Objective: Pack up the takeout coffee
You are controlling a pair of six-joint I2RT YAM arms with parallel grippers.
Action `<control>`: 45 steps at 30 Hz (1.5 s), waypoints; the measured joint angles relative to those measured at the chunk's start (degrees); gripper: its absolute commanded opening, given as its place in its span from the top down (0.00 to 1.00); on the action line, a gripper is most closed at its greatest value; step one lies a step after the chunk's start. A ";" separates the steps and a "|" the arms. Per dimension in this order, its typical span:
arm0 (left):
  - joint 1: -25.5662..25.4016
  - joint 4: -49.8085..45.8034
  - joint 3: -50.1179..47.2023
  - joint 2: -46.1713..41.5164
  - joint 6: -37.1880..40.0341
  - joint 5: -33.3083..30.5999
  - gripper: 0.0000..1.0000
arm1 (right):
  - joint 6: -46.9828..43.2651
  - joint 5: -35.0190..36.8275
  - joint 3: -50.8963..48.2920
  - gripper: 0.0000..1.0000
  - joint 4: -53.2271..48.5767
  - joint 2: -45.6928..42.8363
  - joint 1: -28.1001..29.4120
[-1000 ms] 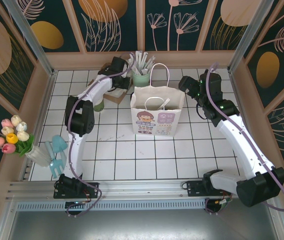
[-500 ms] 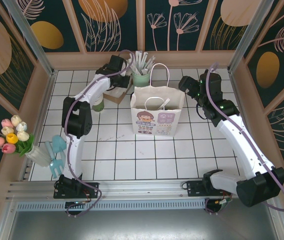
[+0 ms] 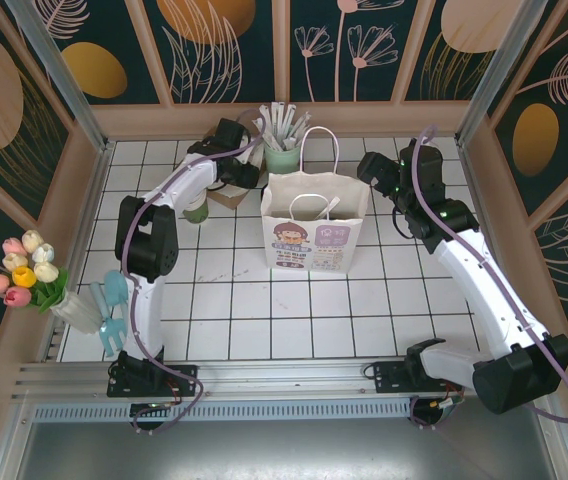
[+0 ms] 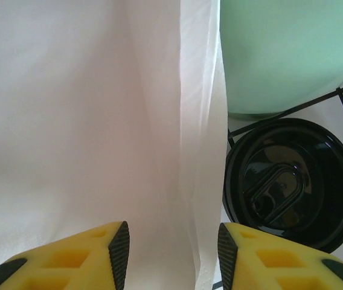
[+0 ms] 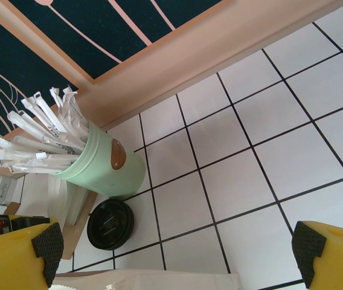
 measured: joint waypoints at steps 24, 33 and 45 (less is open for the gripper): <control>0.00 -0.50 4.20 0.63 1.77 -2.23 0.68 | 0.00 -0.02 0.00 0.01 0.00 0.00 0.00; 0.02 -0.59 5.27 2.34 1.75 -2.32 0.76 | 0.00 -0.02 0.00 0.01 -0.07 0.00 0.00; 0.02 -1.29 7.96 4.04 1.70 -2.75 1.00 | 0.00 -0.02 0.00 0.01 -0.37 0.00 0.00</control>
